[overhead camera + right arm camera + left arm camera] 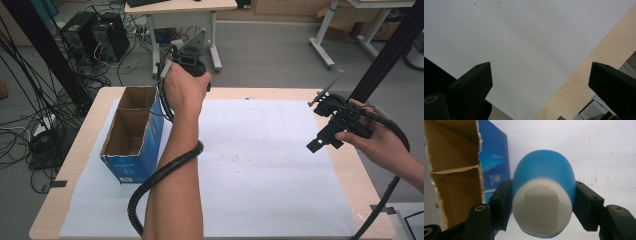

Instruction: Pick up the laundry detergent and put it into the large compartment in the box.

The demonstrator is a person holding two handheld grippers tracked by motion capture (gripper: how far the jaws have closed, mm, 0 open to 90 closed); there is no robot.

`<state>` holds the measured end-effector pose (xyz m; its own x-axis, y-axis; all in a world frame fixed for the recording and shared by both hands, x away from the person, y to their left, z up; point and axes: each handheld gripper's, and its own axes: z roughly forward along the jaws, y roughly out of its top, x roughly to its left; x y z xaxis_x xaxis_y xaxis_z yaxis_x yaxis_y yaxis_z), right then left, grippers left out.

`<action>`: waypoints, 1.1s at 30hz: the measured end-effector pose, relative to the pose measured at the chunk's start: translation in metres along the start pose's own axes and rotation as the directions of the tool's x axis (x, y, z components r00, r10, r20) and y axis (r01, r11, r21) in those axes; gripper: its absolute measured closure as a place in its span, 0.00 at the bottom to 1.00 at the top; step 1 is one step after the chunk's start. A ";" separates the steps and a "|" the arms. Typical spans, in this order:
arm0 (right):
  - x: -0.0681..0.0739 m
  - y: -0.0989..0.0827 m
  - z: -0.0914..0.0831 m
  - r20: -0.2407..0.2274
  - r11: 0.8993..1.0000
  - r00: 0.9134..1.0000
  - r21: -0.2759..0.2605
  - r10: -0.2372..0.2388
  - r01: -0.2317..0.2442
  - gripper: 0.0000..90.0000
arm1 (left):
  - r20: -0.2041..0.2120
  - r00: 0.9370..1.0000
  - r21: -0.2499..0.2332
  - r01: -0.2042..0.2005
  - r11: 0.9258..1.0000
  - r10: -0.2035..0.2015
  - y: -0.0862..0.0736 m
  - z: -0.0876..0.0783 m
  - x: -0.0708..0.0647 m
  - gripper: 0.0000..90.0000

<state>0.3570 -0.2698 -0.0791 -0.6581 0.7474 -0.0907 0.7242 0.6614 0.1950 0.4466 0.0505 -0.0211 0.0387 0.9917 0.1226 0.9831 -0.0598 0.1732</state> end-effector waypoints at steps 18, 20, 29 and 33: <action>0.000 0.010 -0.003 -0.001 1.000 1.000 -0.009 0.009 -0.009 0.06 | -0.036 0.992 -0.081 0.116 0.990 -0.119 -0.013 -0.081 0.063 0.43; 0.001 0.013 -0.002 -0.003 1.000 1.000 -0.002 0.011 -0.011 0.06 | -0.047 0.990 -0.084 0.131 0.988 -0.135 -0.016 -0.087 0.069 0.43; 0.011 0.027 -0.004 0.000 1.000 1.000 -0.003 -0.007 0.007 0.06 | -0.040 0.979 -0.108 0.195 0.975 -0.200 -0.032 -0.098 0.110 0.43; 0.013 0.030 -0.004 0.007 1.000 1.000 0.001 -0.011 0.011 0.06 | -0.054 0.974 -0.117 0.212 0.970 -0.219 -0.039 -0.100 0.121 0.43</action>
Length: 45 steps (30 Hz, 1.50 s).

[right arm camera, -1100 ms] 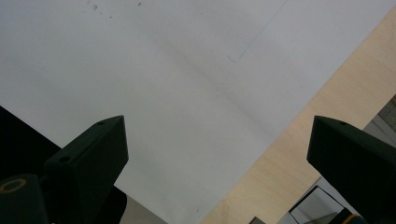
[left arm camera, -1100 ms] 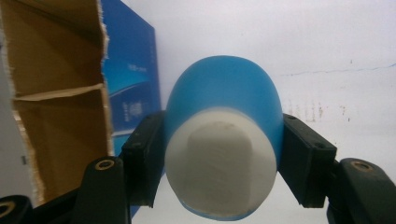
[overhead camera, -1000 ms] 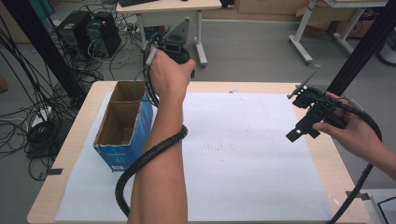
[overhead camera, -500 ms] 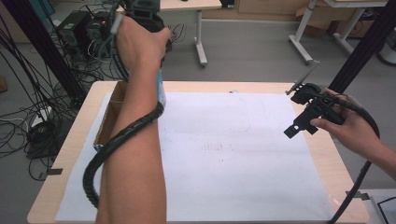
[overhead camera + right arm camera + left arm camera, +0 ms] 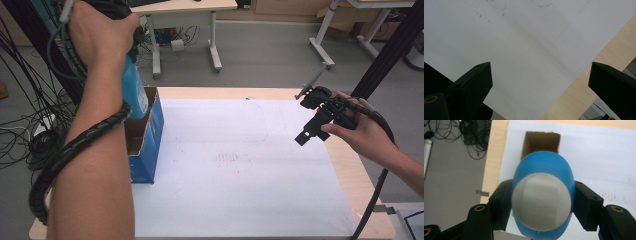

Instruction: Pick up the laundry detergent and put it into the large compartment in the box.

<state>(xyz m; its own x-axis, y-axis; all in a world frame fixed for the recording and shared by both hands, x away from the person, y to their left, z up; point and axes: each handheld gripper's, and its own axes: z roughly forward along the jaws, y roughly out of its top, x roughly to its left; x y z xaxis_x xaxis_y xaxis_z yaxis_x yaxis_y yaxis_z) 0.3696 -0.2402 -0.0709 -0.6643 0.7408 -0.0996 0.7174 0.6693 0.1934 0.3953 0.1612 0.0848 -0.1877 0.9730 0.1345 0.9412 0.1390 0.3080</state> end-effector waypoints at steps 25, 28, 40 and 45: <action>0.015 -0.008 -0.009 0.013 1.000 1.000 -0.011 -0.010 0.011 0.06 | 0.011 0.999 -0.003 0.031 1.000 -0.031 -0.033 0.034 0.030 0.43; 0.017 -0.011 -0.011 0.014 1.000 1.000 -0.016 -0.011 0.011 0.06 | 0.018 0.999 0.001 0.028 1.000 -0.028 -0.036 0.040 0.032 0.43; 0.023 -0.018 -0.010 0.013 1.000 1.000 -0.014 -0.020 0.020 0.06 | 0.022 1.000 0.031 0.006 1.000 -0.006 -0.046 0.074 0.026 0.43; 0.024 -0.020 -0.010 0.012 1.000 1.000 -0.016 -0.023 0.023 0.06 | 0.023 1.000 0.038 0.000 0.999 -0.001 -0.049 0.087 0.023 0.43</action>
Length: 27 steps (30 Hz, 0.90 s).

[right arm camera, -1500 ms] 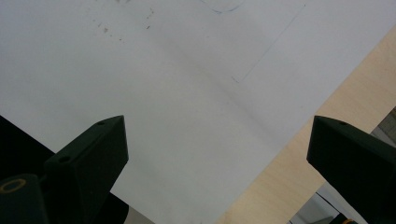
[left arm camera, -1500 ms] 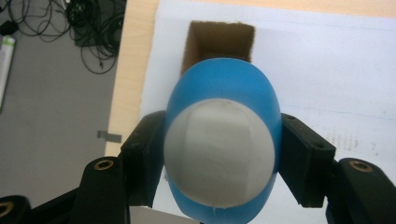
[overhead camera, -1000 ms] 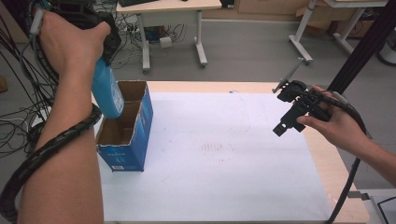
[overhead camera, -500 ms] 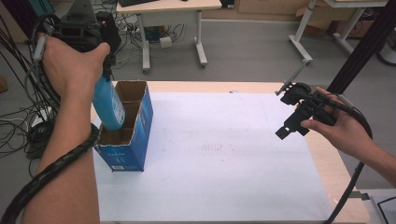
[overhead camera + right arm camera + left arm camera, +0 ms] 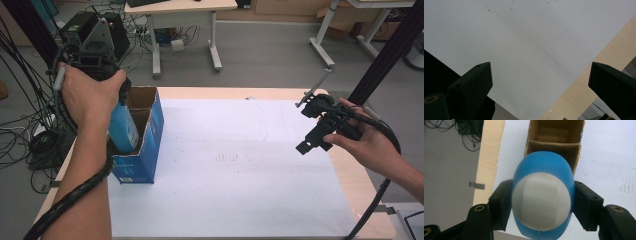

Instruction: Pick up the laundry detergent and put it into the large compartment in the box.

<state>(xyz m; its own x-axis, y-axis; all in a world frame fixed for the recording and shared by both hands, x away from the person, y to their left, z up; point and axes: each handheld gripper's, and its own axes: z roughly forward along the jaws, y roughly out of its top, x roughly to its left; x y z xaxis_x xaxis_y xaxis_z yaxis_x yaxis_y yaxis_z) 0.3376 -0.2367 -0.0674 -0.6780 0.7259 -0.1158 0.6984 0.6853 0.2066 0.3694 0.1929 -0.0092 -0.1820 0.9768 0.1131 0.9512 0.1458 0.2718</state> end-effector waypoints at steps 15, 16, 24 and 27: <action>0.001 0.002 0.009 0.001 1.000 1.000 0.020 -0.001 0.001 0.06 | -0.005 1.000 0.029 -0.027 0.999 0.027 -0.002 0.043 -0.007 0.43; 0.001 0.002 0.009 0.002 1.000 1.000 0.022 -0.001 0.001 0.06 | -0.006 1.000 0.030 -0.028 0.999 0.028 -0.002 0.045 -0.007 0.43; -0.001 0.005 0.015 -0.004 1.000 1.000 0.029 0.002 -0.002 0.06 | 0.004 0.999 0.039 -0.039 0.999 0.039 -0.003 0.064 -0.008 0.43; -0.001 0.006 0.018 -0.003 1.000 1.000 0.030 0.001 -0.001 0.06 | -0.001 0.999 0.051 -0.051 0.997 0.052 -0.001 0.071 -0.011 0.43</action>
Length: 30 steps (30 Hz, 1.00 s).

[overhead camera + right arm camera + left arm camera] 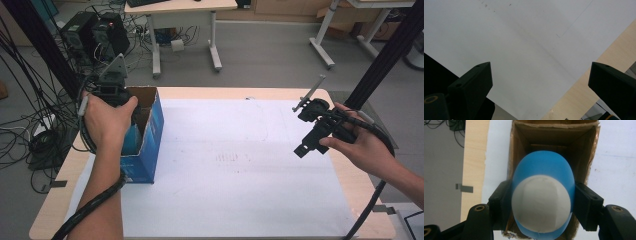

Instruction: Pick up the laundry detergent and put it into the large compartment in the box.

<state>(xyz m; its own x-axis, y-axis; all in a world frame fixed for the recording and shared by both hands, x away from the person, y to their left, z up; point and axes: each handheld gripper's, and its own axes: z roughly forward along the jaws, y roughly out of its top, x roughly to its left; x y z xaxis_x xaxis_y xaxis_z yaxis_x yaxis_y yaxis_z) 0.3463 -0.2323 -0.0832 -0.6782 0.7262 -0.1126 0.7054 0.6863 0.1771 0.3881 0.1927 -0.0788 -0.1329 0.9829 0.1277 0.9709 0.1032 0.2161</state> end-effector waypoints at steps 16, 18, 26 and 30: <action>0.002 0.009 0.007 0.000 1.000 1.000 0.019 -0.009 0.009 0.06 | -0.015 1.000 0.015 -0.027 1.000 0.027 -0.002 0.027 -0.006 0.43; 0.002 0.010 0.008 -0.002 1.000 1.000 0.023 -0.010 0.010 0.06 | -0.018 0.999 0.016 -0.028 0.999 0.029 -0.002 0.030 -0.008 0.43; 0.001 0.010 0.012 -0.002 1.000 1.000 0.029 -0.001 0.001 0.06 | -0.008 1.000 0.021 -0.030 0.999 0.031 -0.003 0.039 -0.006 0.43; 0.000 0.010 0.013 -0.004 0.999 1.000 0.032 -0.002 0.002 0.06 | -0.007 0.999 0.020 -0.033 0.999 0.033 -0.004 0.042 -0.006 0.43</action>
<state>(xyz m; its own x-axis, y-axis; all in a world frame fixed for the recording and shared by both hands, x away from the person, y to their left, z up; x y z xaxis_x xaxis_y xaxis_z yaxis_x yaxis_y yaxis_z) 0.3560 -0.2243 -0.0942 -0.6806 0.7244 -0.1094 0.7101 0.6890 0.1452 0.3937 0.1927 -0.1209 -0.1022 0.9847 0.1412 0.9785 0.0739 0.1923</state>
